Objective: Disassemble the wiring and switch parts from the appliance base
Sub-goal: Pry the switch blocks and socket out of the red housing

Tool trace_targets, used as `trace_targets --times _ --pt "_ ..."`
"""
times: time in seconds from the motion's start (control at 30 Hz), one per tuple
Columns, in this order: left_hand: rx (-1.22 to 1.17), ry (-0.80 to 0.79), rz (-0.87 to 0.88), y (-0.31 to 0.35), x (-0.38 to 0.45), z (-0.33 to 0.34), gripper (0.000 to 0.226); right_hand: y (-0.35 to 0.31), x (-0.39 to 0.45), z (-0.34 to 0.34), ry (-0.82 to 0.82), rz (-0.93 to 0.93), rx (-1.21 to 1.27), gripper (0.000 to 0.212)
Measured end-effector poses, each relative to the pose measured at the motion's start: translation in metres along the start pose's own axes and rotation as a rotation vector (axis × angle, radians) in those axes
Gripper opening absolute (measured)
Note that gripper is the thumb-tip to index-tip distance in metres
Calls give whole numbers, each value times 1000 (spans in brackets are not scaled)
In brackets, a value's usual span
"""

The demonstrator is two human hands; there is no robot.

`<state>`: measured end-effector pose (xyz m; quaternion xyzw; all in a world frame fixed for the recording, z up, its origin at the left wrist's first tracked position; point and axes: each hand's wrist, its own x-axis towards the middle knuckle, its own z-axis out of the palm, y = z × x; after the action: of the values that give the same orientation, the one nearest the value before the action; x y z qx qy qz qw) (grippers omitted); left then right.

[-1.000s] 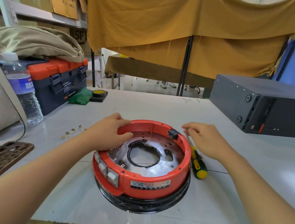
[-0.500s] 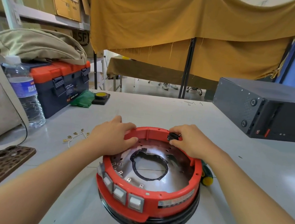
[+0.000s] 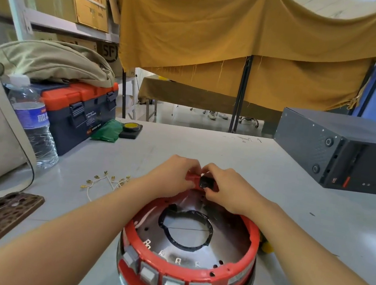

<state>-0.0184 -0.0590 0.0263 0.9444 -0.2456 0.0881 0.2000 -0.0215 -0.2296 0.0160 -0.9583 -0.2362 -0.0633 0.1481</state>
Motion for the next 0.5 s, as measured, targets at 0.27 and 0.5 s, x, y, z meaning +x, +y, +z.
trace_targets --times 0.27,0.5 --pt "84 -4 21 -4 10 8 31 5 6 -1 38 -38 -207 29" --pt "-26 64 64 -6 8 19 23 7 14 2 40 -76 -247 29"
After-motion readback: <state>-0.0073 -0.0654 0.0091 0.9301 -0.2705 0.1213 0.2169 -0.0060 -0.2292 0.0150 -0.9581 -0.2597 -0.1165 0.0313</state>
